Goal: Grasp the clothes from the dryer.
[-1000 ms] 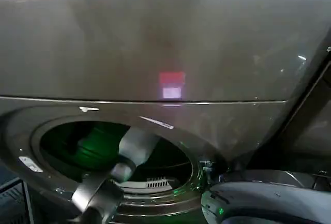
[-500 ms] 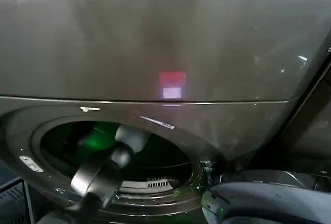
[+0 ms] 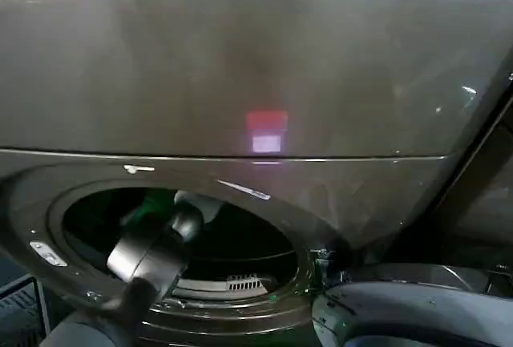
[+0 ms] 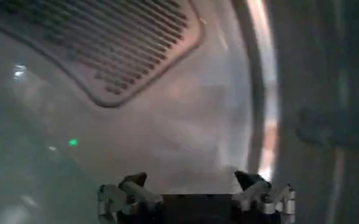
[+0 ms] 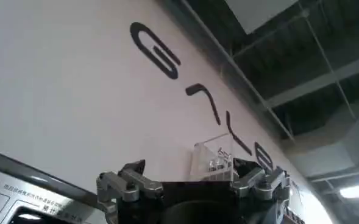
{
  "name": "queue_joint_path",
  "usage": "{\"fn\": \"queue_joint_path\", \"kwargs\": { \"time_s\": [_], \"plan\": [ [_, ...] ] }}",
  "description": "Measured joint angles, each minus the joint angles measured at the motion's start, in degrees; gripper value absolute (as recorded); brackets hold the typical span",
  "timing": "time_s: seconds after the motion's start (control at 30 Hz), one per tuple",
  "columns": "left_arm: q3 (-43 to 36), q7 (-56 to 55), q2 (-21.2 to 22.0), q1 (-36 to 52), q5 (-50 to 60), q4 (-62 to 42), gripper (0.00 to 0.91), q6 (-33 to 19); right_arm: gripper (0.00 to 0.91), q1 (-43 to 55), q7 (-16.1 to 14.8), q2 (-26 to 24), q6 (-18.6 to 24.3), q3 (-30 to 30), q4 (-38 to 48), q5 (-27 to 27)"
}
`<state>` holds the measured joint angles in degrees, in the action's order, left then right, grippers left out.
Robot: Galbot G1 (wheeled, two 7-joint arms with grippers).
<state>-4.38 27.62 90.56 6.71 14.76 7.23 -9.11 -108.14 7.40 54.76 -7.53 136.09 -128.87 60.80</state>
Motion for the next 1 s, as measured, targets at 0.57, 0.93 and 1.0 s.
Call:
{"fn": "queue_joint_path", "kwargs": {
  "time_s": [0.57,0.93,1.0],
  "plan": [
    [-2.8,11.5,-2.7,-0.3,8.6,-4.3,0.0,-4.3,0.907,0.1,0.0,-0.3,0.0,-0.1,-0.4,0.2],
    [-2.9,14.0,-2.9,0.1,8.8,-4.8,0.0,-5.7,0.907,-0.1,0.1,-0.5,0.0,0.2,-0.3,0.6],
    [-3.0,14.2,-2.7,0.2,8.8,-5.0,0.0,-5.8,0.907,-0.2,0.1,-0.5,0.0,0.3,-0.2,0.7]
  ]
}}
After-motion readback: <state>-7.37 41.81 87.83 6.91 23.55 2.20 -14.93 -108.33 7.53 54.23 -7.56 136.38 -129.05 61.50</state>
